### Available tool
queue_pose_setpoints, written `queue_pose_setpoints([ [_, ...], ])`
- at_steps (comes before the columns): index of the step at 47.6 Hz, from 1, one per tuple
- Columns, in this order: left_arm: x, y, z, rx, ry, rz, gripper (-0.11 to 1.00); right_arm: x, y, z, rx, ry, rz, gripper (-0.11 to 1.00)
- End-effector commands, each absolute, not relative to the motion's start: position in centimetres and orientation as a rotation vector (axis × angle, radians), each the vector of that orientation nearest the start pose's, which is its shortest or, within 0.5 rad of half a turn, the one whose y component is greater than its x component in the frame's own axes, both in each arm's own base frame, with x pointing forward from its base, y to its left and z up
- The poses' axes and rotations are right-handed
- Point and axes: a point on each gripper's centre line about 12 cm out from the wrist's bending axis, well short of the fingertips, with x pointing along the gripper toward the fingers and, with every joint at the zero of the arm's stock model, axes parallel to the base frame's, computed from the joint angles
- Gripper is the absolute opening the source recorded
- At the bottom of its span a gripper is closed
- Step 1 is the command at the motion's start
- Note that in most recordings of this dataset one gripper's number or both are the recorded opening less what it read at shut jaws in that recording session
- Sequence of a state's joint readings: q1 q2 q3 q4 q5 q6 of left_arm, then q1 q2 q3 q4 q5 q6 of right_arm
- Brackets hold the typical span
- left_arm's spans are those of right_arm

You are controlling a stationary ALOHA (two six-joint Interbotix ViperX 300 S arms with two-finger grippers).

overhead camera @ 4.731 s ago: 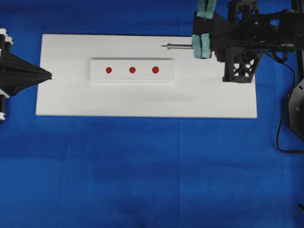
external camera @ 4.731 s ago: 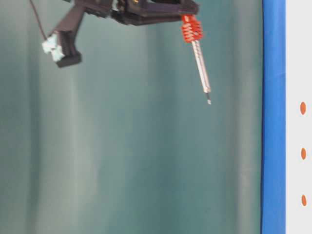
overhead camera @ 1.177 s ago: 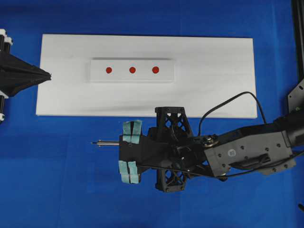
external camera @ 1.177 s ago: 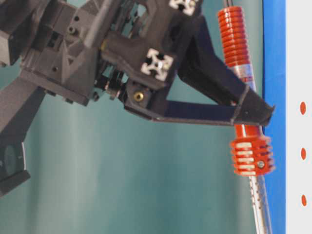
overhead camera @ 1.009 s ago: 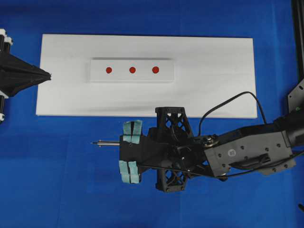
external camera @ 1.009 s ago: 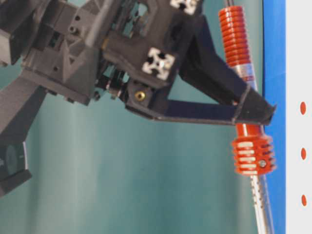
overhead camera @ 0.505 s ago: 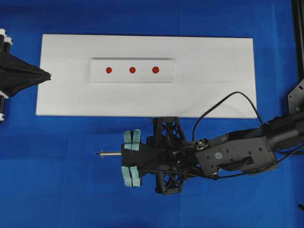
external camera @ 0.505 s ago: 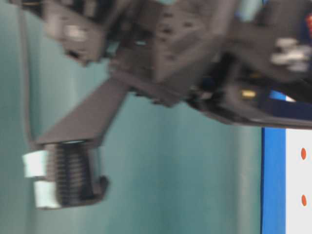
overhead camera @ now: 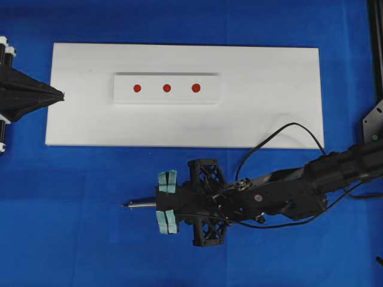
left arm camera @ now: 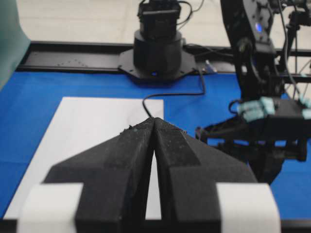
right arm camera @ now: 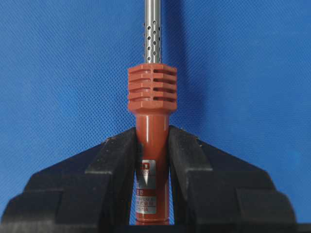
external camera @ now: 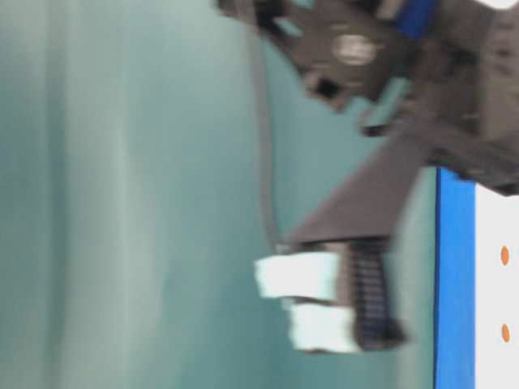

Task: Touch the tip of the soldering iron to the mark.
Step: 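Lower the iron back onto the blue table below the board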

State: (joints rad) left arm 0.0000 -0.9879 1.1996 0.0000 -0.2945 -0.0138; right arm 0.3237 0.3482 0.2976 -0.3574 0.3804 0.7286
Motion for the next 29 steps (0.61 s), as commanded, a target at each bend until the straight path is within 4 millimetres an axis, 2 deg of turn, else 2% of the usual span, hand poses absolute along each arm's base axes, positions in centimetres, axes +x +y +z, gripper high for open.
queue_pose_setpoints([
  [1, 19.43, -0.04, 29.31, -0.014, -0.100, -0.003, 0.00, 44.65, 13.25, 11.03, 0.150, 0.971, -0.008, 0.07],
  [29, 19.41, -0.04, 29.32, -0.014, -0.100, -0.003, 0.00, 44.61, 13.27, 10.57, 0.152, 0.979, -0.010, 0.07],
])
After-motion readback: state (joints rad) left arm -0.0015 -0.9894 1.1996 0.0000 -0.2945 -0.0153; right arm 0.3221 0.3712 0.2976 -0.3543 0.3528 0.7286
